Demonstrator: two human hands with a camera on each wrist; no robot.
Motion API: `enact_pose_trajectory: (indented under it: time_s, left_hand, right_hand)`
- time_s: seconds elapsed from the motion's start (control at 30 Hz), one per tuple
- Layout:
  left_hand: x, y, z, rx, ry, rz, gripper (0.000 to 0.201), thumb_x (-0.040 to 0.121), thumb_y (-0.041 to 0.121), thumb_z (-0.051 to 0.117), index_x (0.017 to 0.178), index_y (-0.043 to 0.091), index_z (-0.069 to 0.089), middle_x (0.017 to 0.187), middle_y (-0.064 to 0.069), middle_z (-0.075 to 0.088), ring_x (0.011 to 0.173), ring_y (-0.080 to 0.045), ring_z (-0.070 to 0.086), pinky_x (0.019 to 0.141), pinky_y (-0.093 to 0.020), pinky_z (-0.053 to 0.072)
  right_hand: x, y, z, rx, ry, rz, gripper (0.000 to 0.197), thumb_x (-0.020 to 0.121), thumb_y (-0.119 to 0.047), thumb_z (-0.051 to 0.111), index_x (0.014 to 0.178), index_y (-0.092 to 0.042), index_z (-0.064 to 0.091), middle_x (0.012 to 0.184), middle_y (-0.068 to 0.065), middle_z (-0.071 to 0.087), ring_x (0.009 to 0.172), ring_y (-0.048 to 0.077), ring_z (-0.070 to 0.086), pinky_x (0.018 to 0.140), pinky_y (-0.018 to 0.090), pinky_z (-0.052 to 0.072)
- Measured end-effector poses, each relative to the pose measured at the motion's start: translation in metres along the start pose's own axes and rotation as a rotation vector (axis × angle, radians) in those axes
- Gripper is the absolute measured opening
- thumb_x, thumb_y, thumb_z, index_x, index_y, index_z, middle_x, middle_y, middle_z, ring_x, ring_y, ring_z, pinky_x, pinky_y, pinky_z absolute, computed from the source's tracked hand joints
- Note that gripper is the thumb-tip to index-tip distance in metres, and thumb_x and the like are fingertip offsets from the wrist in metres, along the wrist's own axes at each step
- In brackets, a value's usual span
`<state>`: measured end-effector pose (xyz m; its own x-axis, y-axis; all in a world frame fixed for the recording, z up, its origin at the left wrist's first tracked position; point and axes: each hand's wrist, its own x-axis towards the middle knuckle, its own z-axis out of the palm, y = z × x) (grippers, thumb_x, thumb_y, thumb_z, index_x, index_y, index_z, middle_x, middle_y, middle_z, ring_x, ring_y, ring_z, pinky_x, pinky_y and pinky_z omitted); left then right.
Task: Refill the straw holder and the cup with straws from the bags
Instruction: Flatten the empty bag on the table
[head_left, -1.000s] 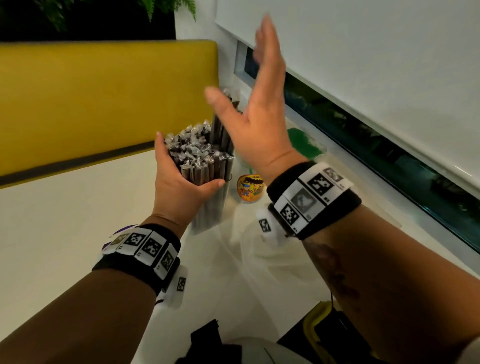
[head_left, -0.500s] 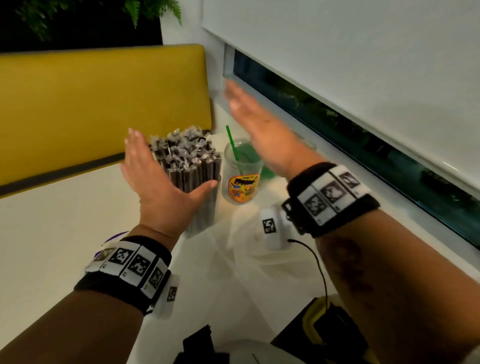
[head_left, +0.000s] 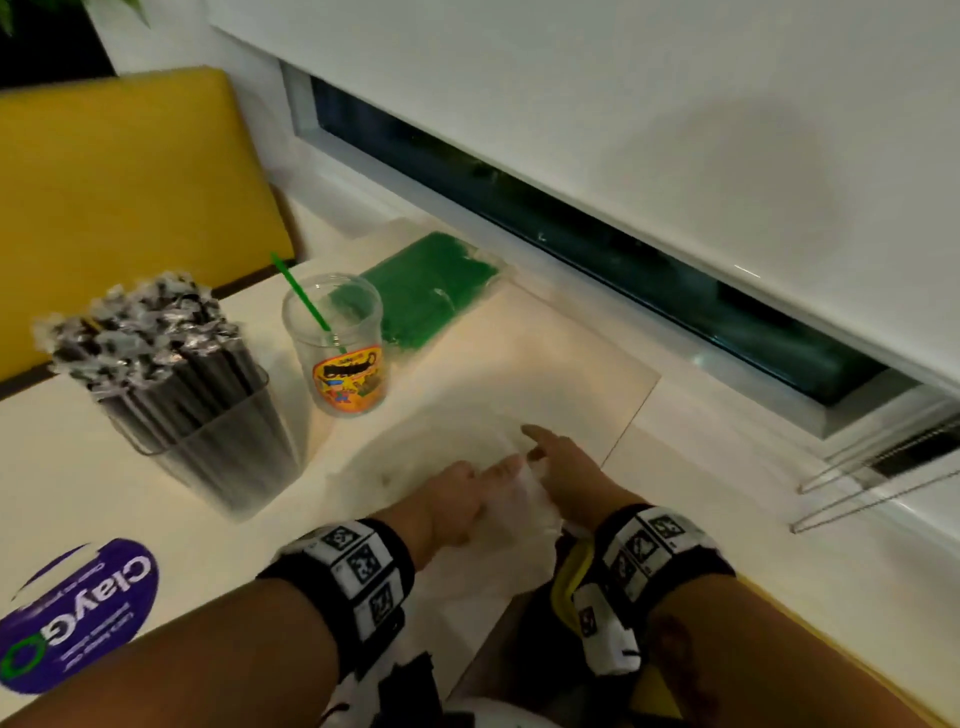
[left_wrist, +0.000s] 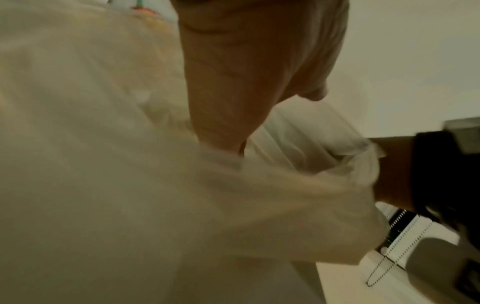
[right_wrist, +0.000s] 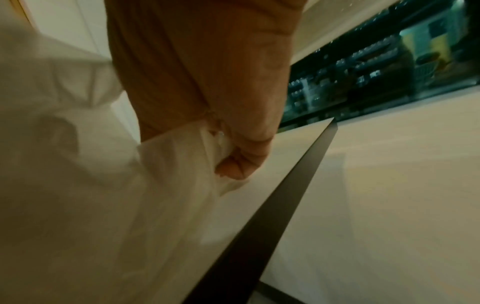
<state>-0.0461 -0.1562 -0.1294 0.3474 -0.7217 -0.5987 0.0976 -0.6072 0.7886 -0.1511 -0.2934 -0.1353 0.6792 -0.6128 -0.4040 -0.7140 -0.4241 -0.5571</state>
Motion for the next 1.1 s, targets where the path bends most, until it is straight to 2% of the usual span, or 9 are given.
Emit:
enact_pose_trajectory:
  time_s: [0.1, 0.23, 0.37, 0.47, 0.63, 0.73, 0.87, 1.0, 1.1]
  left_hand:
    - [0.004, 0.01, 0.012, -0.205, -0.09, -0.016, 0.091, 0.056, 0.077, 0.074, 0.117, 0.012, 0.053, 0.097, -0.008, 0.063, 0.081, -0.022, 0.058, 0.067, -0.033, 0.048]
    - [0.004, 0.017, 0.018, -0.114, -0.015, 0.124, 0.055, 0.064, 0.037, 0.078, 0.111, 0.011, 0.064, 0.104, -0.017, 0.07, 0.092, -0.034, 0.068, 0.076, -0.049, 0.06]
    - [-0.003, 0.022, 0.0, -0.098, 0.029, 0.248, 0.012, 0.082, 0.002, 0.068, 0.083, -0.01, 0.065, 0.074, -0.015, 0.065, 0.064, -0.023, 0.059, 0.058, -0.03, 0.044]
    - [-0.016, 0.031, -0.01, -0.096, -0.062, 0.324, 0.027, 0.086, -0.016, 0.057, 0.075, 0.006, 0.067, 0.06, 0.004, 0.067, 0.053, -0.004, 0.059, 0.05, -0.027, 0.049]
    - [-0.02, 0.009, -0.028, -0.12, -0.158, 0.127, 0.025, 0.086, -0.016, 0.056, 0.093, 0.004, 0.069, 0.087, 0.006, 0.072, 0.071, 0.003, 0.064, 0.062, -0.01, 0.05]
    - [-0.027, -0.018, -0.046, -0.127, -0.225, 0.054, 0.043, 0.071, -0.005, 0.068, 0.111, 0.01, 0.072, 0.12, -0.004, 0.072, 0.106, -0.013, 0.069, 0.09, -0.035, 0.052]
    - [-0.041, -0.029, -0.076, -0.165, -0.399, -0.101, 0.033, 0.078, -0.001, 0.075, 0.078, 0.032, 0.078, 0.084, 0.022, 0.073, 0.079, 0.012, 0.063, 0.084, -0.02, 0.052]
    - [-0.029, -0.024, -0.089, -0.856, -0.285, 0.033, 0.086, 0.049, 0.052, 0.094, 0.118, 0.007, 0.071, 0.116, -0.014, 0.07, 0.103, -0.025, 0.066, 0.083, -0.036, 0.058]
    - [-0.016, 0.0, -0.073, -0.699, -0.157, -0.025, 0.047, 0.069, 0.043, 0.079, 0.099, 0.008, 0.073, 0.096, -0.012, 0.067, 0.093, -0.025, 0.056, 0.074, -0.029, 0.049]
  right_hand:
    - [-0.012, 0.003, -0.004, 0.127, -0.028, -0.046, 0.062, 0.1, -0.005, 0.042, 0.154, -0.025, 0.021, 0.137, 0.011, 0.049, 0.116, 0.026, 0.053, 0.09, 0.023, 0.04]
    - [-0.015, 0.017, -0.02, 0.267, -0.095, -0.122, 0.109, 0.074, -0.019, 0.085, 0.152, -0.042, 0.013, 0.131, 0.004, 0.045, 0.111, 0.023, 0.058, 0.088, 0.035, 0.057]
    - [-0.006, 0.031, -0.048, 0.978, 0.224, 0.105, 0.081, 0.086, -0.042, 0.07, 0.15, -0.043, 0.019, 0.143, -0.003, 0.038, 0.118, 0.026, 0.054, 0.087, 0.044, 0.055]
    - [-0.001, 0.036, -0.052, 1.223, -0.008, 0.164, 0.067, 0.092, -0.039, 0.065, 0.149, -0.026, 0.032, 0.135, 0.002, 0.051, 0.112, 0.03, 0.061, 0.095, 0.051, 0.052]
    - [0.01, 0.044, -0.07, 1.081, 0.358, 0.191, 0.013, 0.094, -0.013, 0.063, 0.104, -0.006, 0.068, 0.084, 0.011, 0.067, 0.068, 0.019, 0.062, 0.067, 0.031, 0.054]
    - [0.012, 0.078, -0.081, 1.019, 0.614, 0.295, 0.014, 0.092, -0.01, 0.065, 0.104, -0.005, 0.069, 0.09, 0.012, 0.07, 0.074, 0.023, 0.064, 0.071, 0.035, 0.057]
    - [0.009, 0.081, -0.078, 0.415, 0.315, 0.213, 0.014, 0.084, -0.009, 0.071, 0.096, -0.017, 0.069, 0.105, 0.006, 0.068, 0.092, 0.022, 0.061, 0.083, 0.036, 0.051]
    - [0.003, 0.032, -0.089, -0.129, 0.15, -0.045, 0.029, 0.094, -0.044, 0.058, 0.074, -0.026, 0.067, 0.097, -0.007, 0.065, 0.095, 0.015, 0.058, 0.098, 0.039, 0.041]
    - [0.021, -0.01, -0.079, -0.261, 0.006, -0.035, 0.048, 0.1, -0.048, 0.042, 0.08, -0.012, 0.066, 0.086, 0.002, 0.065, 0.086, 0.021, 0.06, 0.084, 0.033, 0.044]
